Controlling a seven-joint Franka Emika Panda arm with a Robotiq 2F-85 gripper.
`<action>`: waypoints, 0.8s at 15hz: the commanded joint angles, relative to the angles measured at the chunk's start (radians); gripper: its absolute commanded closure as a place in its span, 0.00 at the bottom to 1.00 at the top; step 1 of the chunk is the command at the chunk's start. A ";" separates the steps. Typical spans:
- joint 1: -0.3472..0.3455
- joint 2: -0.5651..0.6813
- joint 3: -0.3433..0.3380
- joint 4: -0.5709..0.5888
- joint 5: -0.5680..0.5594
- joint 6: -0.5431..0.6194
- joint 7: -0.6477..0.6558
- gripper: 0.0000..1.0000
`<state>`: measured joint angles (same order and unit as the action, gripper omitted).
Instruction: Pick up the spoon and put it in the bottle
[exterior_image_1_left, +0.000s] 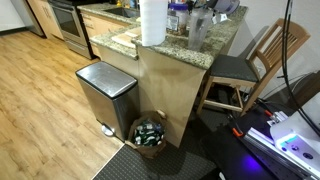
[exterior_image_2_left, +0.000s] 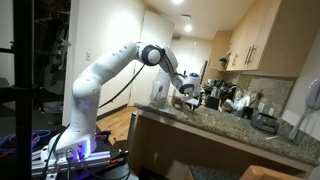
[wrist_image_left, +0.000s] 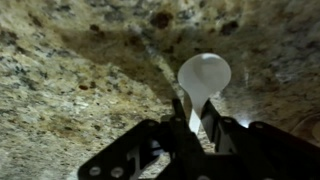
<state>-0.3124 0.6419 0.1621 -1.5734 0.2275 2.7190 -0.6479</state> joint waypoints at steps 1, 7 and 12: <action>-0.029 0.009 0.003 0.002 -0.017 0.011 -0.015 1.00; -0.138 -0.014 0.112 0.020 0.133 -0.063 -0.047 1.00; -0.256 -0.102 0.248 -0.007 0.378 -0.026 -0.168 1.00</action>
<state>-0.4944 0.6132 0.3337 -1.5424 0.4805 2.6998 -0.7239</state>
